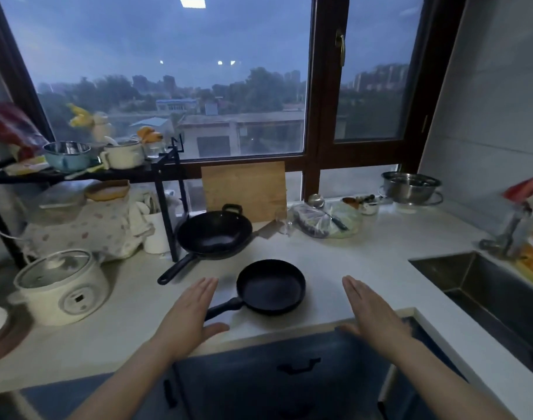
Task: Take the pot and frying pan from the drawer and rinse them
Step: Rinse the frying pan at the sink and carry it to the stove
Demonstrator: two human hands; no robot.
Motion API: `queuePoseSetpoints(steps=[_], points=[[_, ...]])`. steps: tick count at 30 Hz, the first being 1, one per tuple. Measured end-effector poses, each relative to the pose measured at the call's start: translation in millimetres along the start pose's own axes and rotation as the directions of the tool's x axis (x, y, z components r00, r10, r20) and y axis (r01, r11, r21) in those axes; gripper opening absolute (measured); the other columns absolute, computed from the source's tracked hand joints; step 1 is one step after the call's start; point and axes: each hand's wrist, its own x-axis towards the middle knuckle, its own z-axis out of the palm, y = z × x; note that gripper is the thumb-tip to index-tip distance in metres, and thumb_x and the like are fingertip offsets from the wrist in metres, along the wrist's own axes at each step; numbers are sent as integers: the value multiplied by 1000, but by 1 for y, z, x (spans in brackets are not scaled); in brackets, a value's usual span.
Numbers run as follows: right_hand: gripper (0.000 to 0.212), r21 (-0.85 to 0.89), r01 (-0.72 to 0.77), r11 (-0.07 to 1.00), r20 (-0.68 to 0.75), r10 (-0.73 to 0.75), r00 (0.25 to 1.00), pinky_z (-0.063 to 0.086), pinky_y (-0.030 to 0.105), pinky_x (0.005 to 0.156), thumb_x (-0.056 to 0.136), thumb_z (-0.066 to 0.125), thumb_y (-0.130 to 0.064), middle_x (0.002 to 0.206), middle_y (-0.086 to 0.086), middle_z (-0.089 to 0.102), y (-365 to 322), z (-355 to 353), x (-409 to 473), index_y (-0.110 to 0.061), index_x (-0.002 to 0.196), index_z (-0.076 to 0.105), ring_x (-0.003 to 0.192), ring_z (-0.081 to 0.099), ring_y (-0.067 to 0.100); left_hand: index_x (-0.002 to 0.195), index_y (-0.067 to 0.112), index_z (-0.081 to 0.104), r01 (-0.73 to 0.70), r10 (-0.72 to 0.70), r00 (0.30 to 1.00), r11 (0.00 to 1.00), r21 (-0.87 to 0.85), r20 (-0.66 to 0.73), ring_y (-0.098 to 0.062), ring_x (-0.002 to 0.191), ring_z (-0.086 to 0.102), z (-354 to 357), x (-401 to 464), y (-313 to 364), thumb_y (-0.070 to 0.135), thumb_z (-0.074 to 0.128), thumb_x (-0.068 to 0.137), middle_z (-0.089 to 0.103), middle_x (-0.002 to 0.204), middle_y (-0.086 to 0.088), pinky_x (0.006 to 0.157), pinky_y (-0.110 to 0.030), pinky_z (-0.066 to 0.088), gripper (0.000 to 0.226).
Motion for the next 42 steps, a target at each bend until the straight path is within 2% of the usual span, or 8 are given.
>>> queuePoseSetpoints(steps=[9, 21, 23, 26, 29, 33, 37, 42], points=[[102, 20, 59, 998, 63, -61, 996, 4, 28, 121, 90, 52, -60, 164, 3, -8, 41, 45, 136, -10, 155, -10, 151, -1, 17, 154, 23, -1, 66, -64, 998, 995, -80, 27, -6, 146, -4, 54, 117, -20, 98, 6, 58, 1, 161, 6, 115, -22, 1, 122], [105, 190, 142, 971, 291, -194, 937, 1, 27, 121, 89, 57, -57, 164, 2, -10, 66, 137, 252, -11, 155, -10, 151, -4, 15, 153, 24, -7, 182, -163, 970, 979, -96, 178, -6, 146, -8, 142, 195, -44, 92, 9, 54, -10, 154, 16, 111, -17, -7, 121], [108, 244, 144, 959, 318, -219, 922, 1, 24, 119, 87, 60, -58, 164, 1, -8, 69, 150, 262, -11, 155, -10, 151, -3, 14, 152, 24, -6, 177, -154, 974, 975, -133, 163, -7, 146, 2, 150, 195, -44, 91, 24, 65, -2, 154, 15, 110, -12, -8, 113], [129, 319, 157, 935, 374, -276, 885, 0, 20, 118, 68, 55, -81, 164, 1, -6, 74, 166, 273, -11, 155, -9, 151, -1, 13, 153, 15, 10, 180, -125, 949, 969, -171, 288, -12, 138, 28, 155, 199, -41, 90, 38, 67, 36, 150, 0, 109, -7, -7, 118], [149, 368, 173, 913, 430, -333, 839, 2, 21, 121, 44, 56, -85, 164, 2, -7, 78, 178, 282, -10, 154, -11, 151, -2, 14, 151, 21, -8, 216, -141, 920, 961, -173, 366, -6, 144, -4, 172, 192, -46, 81, 62, 52, -1, 157, 9, 106, -3, -13, 136], [161, 399, 169, 901, 446, -352, 823, 14, 29, 123, 34, 65, -90, 164, -1, -2, 85, 206, 295, -16, 155, -10, 151, 3, 13, 149, 23, -18, 230, -156, 921, 957, -177, 356, -7, 146, -11, 181, 192, -45, 87, 61, 53, -16, 158, 10, 116, -17, -3, 139], [157, 430, 180, 885, 449, -382, 808, 24, 31, 120, 36, 74, -83, 163, -6, 4, 89, 218, 305, -20, 156, -6, 150, 9, 11, 151, 21, -12, 215, -154, 935, 963, -165, 318, -5, 146, -9, 185, 194, -42, 88, 58, 55, -12, 159, 9, 119, -21, 3, 137], [157, 485, 213, 848, 393, -429, 813, 17, 27, 121, 37, 80, -75, 161, -10, 4, 86, 213, 311, -19, 155, -5, 148, 6, 6, 152, 18, 3, 214, -147, 950, 949, -231, 277, 9, 137, -7, 182, 197, -42, 73, 70, 51, 7, 156, 8, 111, -6, -4, 132]])
